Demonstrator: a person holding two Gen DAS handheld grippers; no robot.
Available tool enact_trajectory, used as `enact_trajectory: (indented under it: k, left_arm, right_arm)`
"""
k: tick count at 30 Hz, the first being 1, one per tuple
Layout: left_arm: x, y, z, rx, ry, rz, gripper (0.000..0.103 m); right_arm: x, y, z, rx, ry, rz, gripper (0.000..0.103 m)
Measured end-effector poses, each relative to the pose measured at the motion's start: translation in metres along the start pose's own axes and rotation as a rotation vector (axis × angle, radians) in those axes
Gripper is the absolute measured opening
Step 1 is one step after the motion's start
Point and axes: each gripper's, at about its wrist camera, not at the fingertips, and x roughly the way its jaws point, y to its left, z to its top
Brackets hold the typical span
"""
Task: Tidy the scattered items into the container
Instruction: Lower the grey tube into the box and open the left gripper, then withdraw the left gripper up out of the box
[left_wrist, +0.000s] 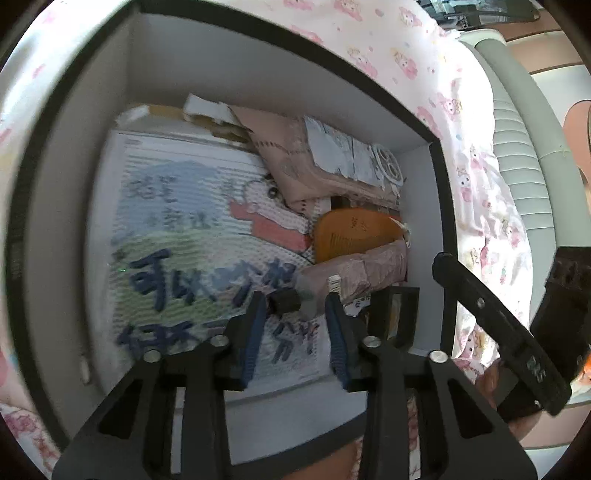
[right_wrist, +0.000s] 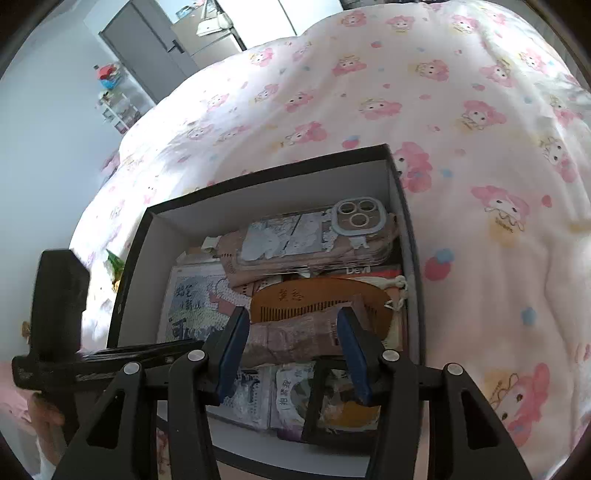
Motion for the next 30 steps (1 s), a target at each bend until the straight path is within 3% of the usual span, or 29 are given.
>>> enact_trajectory:
  k: [5,12,22,26,30]
  left_arm:
    - [0.012,-0.014,0.012,0.012,-0.003,-0.031,0.029]
    - [-0.004,-0.018,0.011,0.01,-0.049,-0.022,0.029]
    - [0.005,-0.021,0.016,0.033,-0.037,-0.004,0.029]
    - [-0.006,-0.014,0.018,0.021,-0.045,-0.039,0.029]
    - [-0.027,-0.019,0.007,0.07,-0.093,-0.037,0.029]
  right_arm:
    - [0.001,-0.003,-0.001,0.003,0.002,-0.008,0.046]
    - [0.006,-0.006,-0.002,0.01,0.024,-0.008,0.046]
    - [0.023,0.002,-0.009,-0.061,0.094,-0.077,0.046]
    - [0.027,0.006,-0.01,-0.098,0.094,-0.12,0.046]
    - [0.024,0.008,-0.011,-0.112,0.078,-0.147,0.046]
